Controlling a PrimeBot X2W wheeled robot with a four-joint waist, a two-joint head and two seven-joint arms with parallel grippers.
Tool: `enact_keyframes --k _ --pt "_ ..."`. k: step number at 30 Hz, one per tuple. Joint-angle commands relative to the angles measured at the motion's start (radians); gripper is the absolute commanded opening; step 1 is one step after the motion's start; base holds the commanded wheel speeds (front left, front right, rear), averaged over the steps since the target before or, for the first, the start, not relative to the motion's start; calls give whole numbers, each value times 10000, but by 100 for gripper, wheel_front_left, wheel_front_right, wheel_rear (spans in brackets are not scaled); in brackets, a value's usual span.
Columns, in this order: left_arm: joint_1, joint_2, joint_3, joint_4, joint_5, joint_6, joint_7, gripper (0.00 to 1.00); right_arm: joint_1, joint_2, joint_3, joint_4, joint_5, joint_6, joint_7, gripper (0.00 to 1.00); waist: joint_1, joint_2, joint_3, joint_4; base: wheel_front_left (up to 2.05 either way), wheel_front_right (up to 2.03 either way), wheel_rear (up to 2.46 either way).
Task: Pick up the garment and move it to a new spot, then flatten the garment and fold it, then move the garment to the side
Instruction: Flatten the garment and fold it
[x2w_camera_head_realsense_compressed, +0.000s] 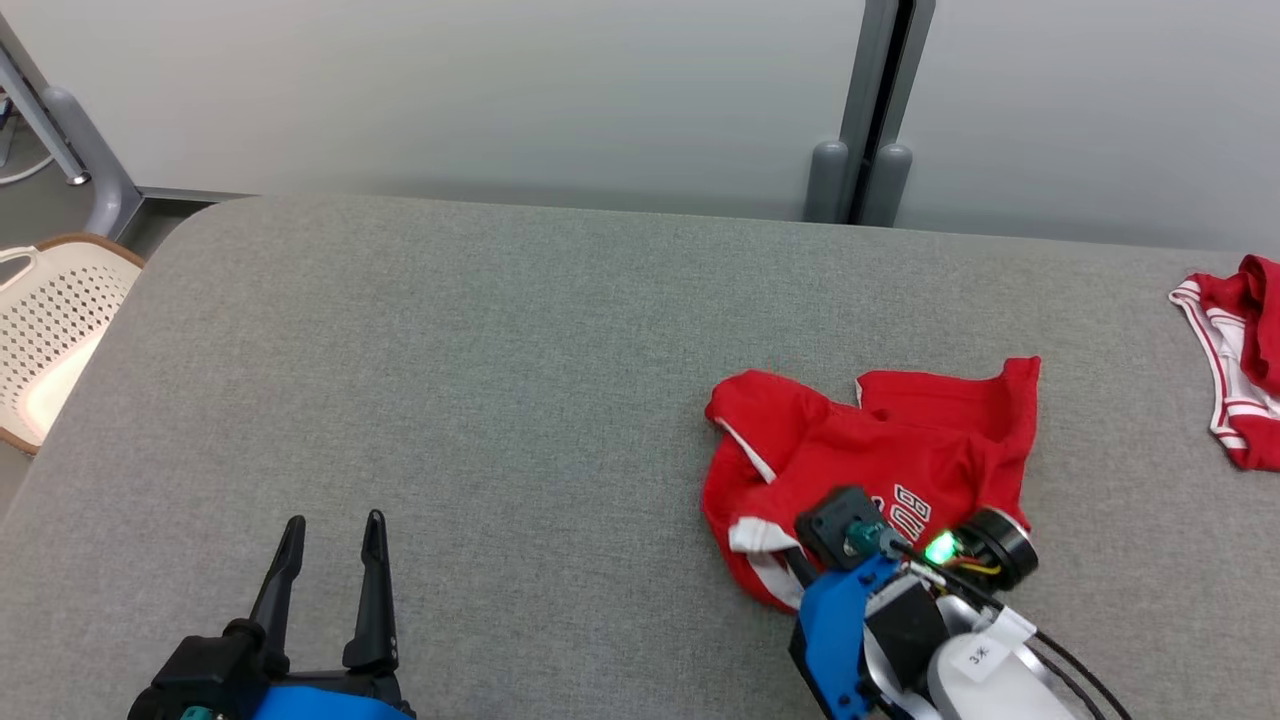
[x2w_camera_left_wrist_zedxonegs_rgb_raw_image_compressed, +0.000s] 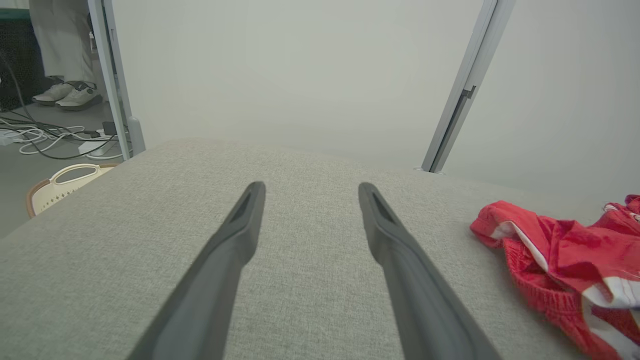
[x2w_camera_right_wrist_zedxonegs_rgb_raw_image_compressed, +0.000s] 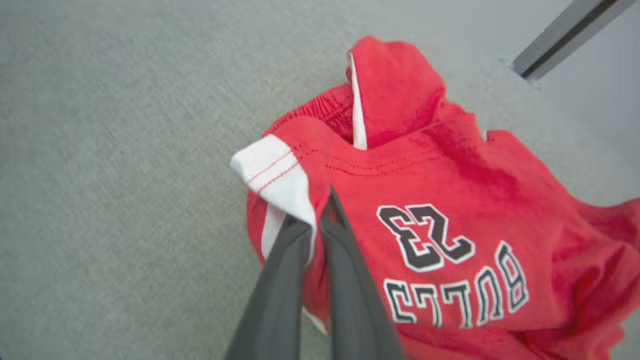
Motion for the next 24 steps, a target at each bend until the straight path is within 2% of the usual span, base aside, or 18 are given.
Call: enact_keyframes --k 1,6,10,16,20,24 --pt "-101 52 23 -23 -23 36 -44 100 -343 141 59 -161 160 2 -199 0 0 0 -18 24 0 0 0" --pt "-12 73 73 -61 -40 74 -44 100 -1538 460 539 -527 683 2 -723 0 0 0 -50 16 0 0 0" --pt "-46 83 101 -95 -41 79 -46 100 -2941 654 1101 -338 1272 2 -1331 0 0 0 -39 15 0 0 0" --pt "-173 50 6 -112 19 51 -46 100 -4903 772 1387 -339 2302 2 -3278 0 0 0 -41 129 0 0 0" --pt "-103 76 23 -125 32 99 -47 100 -5331 755 893 -524 2784 2 -4535 0 0 0 -69 132 0 0 0" --pt "58 118 59 -165 21 145 -47 100 -4566 758 -261 -593 2636 2 -5246 0 0 0 -95 53 0 0 0"
